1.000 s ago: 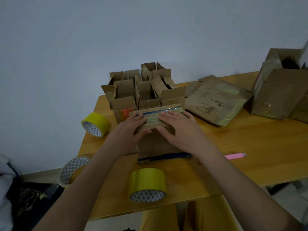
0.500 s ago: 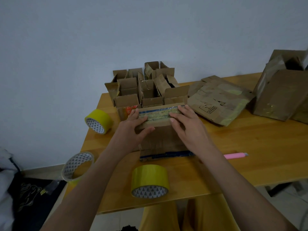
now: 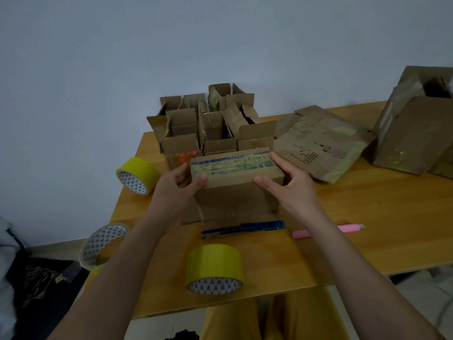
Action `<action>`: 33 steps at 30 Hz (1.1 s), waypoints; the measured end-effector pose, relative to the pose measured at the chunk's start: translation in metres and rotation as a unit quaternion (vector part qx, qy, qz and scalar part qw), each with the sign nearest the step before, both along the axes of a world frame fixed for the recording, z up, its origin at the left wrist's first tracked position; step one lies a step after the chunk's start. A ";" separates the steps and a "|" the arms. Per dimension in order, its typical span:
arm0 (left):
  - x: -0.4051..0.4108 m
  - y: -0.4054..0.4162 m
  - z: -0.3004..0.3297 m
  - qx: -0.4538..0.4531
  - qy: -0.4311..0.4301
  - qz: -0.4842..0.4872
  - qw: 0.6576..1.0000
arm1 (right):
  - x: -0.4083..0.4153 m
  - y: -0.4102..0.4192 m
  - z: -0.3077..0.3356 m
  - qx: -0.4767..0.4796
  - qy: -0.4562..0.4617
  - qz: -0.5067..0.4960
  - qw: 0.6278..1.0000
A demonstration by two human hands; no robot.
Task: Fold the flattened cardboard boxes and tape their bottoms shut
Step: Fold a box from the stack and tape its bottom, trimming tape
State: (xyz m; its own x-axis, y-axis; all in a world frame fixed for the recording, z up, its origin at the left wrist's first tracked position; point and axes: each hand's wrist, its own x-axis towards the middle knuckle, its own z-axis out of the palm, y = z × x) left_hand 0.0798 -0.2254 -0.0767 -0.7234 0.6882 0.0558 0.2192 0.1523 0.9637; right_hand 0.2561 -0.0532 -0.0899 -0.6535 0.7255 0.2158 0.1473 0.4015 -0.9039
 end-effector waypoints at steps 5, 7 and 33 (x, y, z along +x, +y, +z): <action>0.001 0.003 0.005 -0.068 0.009 0.015 0.998 | -0.001 0.000 0.007 0.005 -0.032 0.009 0.999; -0.001 0.005 0.010 -0.097 0.001 0.018 0.995 | -0.001 0.000 0.008 0.012 -0.045 0.013 0.999; 0.071 -0.017 0.105 0.036 -0.102 -0.139 0.984 | 0.079 -0.009 0.088 -0.155 0.052 -0.050 0.985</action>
State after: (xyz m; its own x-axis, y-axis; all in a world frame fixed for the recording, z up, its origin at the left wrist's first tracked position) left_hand 0.1506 -0.2423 0.0279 -0.5095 0.8603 -0.0151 0.0437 0.0434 0.9981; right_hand 0.3355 -0.0622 -0.0020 -0.5618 0.8265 0.0353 0.0728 0.0919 -0.9931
